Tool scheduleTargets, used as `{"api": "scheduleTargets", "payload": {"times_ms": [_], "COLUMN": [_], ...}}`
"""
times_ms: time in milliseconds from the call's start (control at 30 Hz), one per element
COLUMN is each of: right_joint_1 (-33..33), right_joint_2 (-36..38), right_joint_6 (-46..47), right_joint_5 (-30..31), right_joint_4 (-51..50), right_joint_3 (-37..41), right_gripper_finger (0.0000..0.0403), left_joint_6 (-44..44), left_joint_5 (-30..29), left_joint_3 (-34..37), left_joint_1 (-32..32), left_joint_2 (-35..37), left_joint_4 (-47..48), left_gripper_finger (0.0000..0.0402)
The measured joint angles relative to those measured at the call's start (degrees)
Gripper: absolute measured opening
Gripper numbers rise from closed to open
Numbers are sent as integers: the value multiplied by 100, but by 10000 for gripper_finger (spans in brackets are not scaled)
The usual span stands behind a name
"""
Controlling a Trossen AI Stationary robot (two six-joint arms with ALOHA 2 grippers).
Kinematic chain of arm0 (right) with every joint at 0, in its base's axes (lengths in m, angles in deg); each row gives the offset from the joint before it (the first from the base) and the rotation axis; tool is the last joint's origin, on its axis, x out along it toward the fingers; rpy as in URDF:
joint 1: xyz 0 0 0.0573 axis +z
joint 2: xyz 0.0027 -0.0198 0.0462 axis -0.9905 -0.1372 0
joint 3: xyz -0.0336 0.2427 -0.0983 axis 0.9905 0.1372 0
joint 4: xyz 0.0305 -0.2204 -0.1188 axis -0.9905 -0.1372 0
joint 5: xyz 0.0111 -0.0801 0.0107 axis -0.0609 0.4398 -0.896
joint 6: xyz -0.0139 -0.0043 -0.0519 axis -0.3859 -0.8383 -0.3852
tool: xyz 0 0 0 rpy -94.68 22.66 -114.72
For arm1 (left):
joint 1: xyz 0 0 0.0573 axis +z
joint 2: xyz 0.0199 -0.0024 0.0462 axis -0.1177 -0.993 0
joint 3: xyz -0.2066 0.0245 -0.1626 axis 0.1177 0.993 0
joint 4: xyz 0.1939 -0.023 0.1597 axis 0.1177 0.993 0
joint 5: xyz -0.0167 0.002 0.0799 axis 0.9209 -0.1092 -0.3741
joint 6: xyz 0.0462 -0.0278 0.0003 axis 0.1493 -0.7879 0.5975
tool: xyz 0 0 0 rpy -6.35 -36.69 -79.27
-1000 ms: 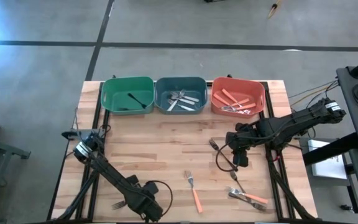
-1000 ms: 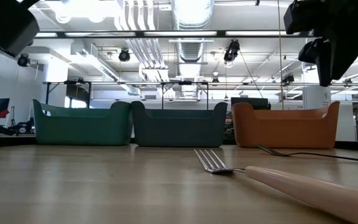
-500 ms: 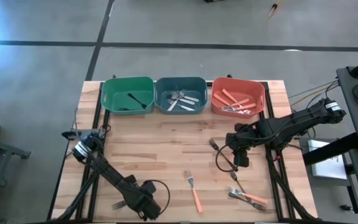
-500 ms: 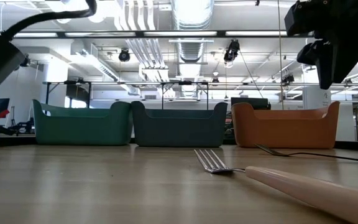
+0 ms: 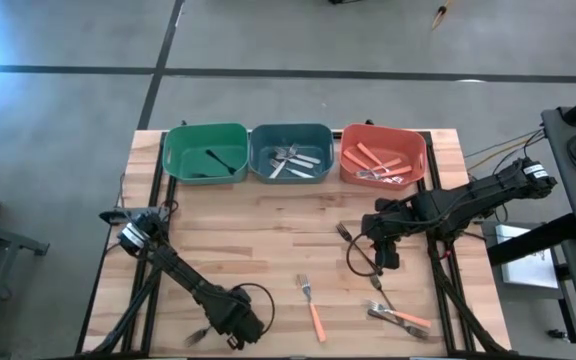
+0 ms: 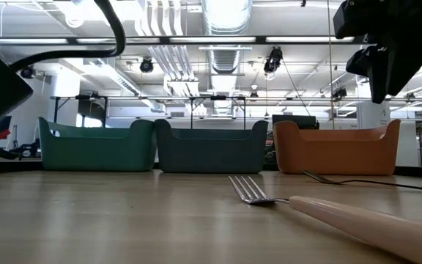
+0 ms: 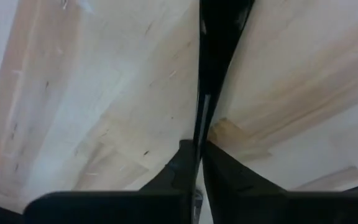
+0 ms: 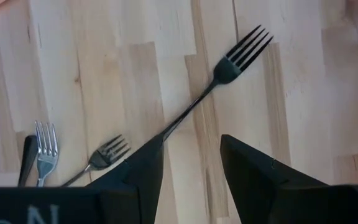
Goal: Sort silverware by color (type)
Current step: Put the black fork into the green bin
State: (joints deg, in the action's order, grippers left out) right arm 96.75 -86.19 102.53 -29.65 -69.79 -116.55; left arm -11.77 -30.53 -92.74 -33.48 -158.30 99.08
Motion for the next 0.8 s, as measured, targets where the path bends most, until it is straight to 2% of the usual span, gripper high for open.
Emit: {"api": "scheduleTargets", "payload": {"times_ms": [200, 400, 433, 533, 800], "right_joint_1": [0, 0, 0, -2, -2], "right_joint_2": [0, 0, 0, 0, 0], "right_joint_6": [4, 36, 48, 83, 81], "right_joint_5": [2, 1, 0, 2, 7], "right_joint_4": [38, 45, 45, 69, 101], "right_joint_3": [0, 0, 0, 0, 0], "right_gripper_finger": [150, 150, 150, 150, 150], "left_joint_6": [53, 162, 156, 98, -441], "left_joint_5": [125, -257, -415, -1429, -3617], "left_joint_3": [76, -39, -52, -78, -28], "left_joint_1": [182, 207, 205, 243, 429], "left_joint_2": [3, 118, 172, 389, 1206], "left_joint_4": [-65, -39, -52, -214, -201], "left_gripper_finger": [2, 1, 1, 0, 0]}}
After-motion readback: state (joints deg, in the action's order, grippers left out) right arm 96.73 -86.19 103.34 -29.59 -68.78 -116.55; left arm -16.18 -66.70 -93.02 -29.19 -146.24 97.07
